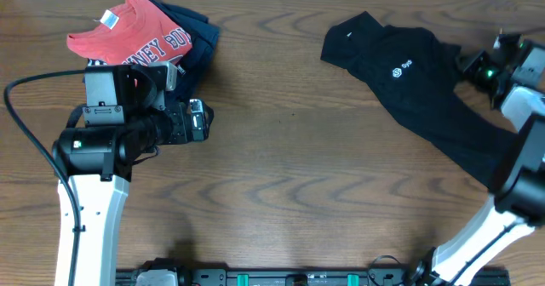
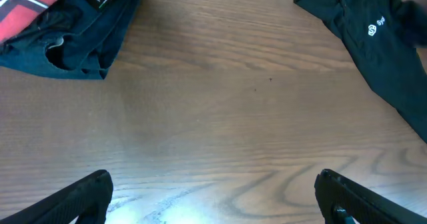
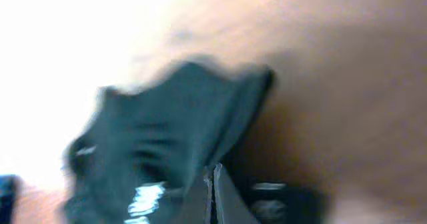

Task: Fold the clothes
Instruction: 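Grasp the black t-shirt with the right gripper and drag it toward center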

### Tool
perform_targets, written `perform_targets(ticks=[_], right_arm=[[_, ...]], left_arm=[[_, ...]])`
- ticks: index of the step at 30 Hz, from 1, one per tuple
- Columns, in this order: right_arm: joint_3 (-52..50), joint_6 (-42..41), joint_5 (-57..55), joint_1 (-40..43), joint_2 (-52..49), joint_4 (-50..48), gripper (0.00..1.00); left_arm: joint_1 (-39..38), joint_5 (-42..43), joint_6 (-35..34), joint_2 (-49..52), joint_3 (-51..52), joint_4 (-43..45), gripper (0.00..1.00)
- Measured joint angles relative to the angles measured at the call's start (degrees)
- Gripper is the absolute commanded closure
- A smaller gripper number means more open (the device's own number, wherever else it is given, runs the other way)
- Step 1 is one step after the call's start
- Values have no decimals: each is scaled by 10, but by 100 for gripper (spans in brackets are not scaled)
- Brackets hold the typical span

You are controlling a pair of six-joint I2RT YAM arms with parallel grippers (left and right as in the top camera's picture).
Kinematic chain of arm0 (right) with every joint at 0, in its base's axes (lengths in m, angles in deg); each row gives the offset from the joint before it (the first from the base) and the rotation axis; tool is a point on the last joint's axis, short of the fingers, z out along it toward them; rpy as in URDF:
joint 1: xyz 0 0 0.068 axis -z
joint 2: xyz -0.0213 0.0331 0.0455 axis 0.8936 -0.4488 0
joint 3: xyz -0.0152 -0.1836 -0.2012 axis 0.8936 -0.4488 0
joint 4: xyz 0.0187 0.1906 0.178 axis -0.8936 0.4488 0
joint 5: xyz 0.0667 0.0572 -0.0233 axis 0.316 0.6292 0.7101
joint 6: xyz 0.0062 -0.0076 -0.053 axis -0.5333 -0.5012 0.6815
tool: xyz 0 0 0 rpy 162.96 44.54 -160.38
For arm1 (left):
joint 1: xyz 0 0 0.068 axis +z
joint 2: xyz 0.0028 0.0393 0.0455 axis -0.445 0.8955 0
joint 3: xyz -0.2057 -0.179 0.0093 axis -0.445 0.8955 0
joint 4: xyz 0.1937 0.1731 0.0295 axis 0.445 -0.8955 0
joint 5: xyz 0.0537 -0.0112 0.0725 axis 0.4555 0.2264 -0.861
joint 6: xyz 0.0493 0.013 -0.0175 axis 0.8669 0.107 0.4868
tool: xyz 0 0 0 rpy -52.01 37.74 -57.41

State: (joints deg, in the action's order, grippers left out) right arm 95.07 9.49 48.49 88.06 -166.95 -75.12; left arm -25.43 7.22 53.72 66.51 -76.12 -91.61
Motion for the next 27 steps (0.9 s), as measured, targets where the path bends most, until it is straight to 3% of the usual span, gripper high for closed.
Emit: perform_targets(ticks=[9, 27], right_arm=[[3, 82, 24, -125, 205, 66, 99], [2, 184, 0, -449, 217, 247, 94]], left_arm=[[0, 0, 0, 0, 0, 0, 2], [0, 0, 0, 0, 0, -45, 2]])
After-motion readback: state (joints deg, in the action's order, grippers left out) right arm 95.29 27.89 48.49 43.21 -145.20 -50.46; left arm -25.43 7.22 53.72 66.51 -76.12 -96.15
